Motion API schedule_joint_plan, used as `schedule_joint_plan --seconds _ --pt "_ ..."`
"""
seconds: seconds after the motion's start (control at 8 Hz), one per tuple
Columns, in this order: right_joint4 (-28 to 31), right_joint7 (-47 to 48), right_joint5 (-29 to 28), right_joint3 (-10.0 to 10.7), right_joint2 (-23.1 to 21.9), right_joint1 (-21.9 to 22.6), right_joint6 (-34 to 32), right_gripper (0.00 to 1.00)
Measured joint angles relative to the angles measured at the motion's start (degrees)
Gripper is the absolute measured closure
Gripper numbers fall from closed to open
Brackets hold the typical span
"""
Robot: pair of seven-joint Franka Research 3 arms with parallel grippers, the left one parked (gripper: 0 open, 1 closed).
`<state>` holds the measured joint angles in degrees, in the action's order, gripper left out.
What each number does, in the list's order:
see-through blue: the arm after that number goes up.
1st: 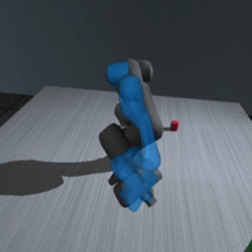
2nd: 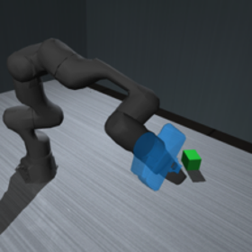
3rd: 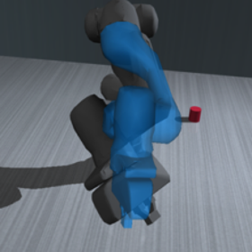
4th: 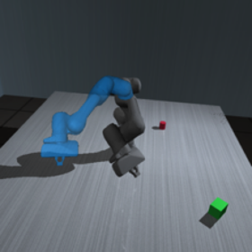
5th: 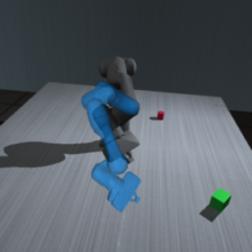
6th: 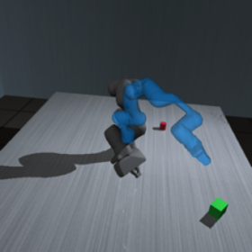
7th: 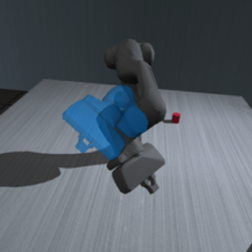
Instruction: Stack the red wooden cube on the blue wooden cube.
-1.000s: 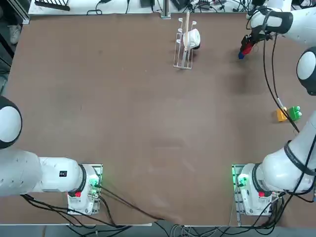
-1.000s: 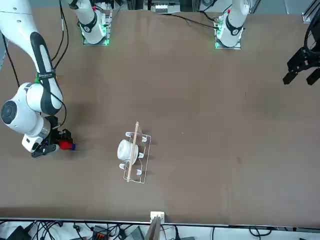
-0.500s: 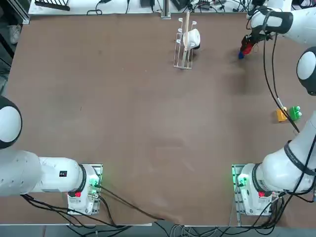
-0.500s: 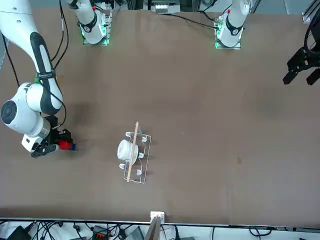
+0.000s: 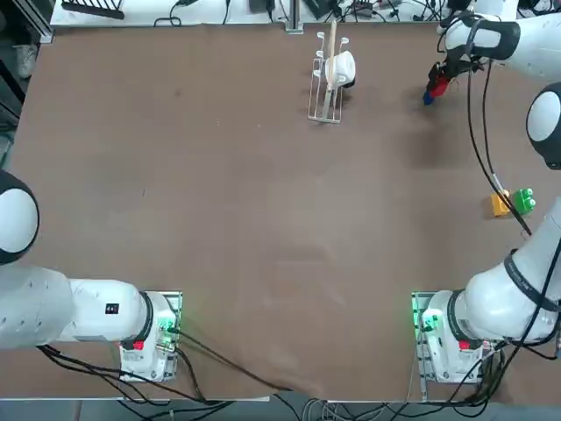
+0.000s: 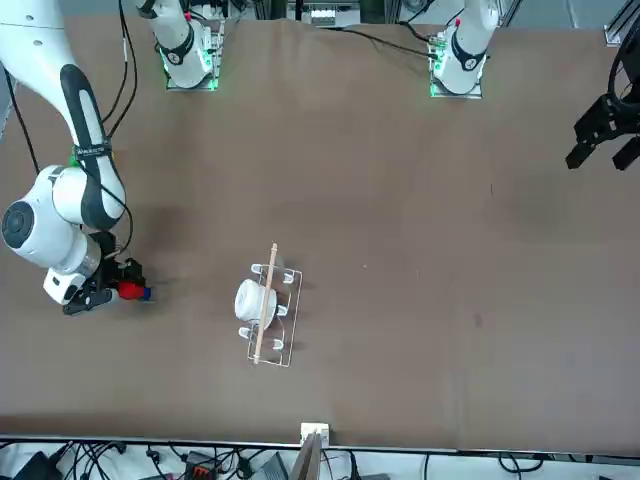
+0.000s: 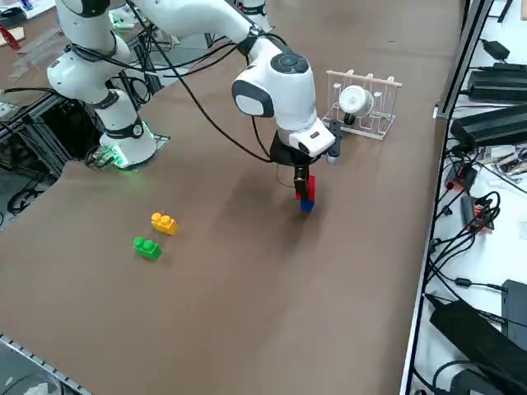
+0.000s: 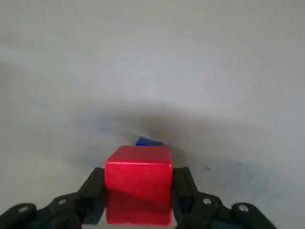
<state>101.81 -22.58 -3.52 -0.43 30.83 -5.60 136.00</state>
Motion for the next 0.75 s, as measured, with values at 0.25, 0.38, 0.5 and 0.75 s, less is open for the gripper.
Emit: schedule_joint_plan --seconds 0.25,0.38,0.5,0.75 --pt "0.0 -0.01 0.0 0.0 0.08 0.0 0.09 0.26" --pt "0.0 -0.01 0.0 0.0 0.09 0.0 0.11 0.22" --pt "0.0 -0.01 0.0 -0.01 0.11 0.0 0.12 0.21" --pt "-0.01 -0.03 -0.01 -0.03 0.12 0.0 0.14 0.14"
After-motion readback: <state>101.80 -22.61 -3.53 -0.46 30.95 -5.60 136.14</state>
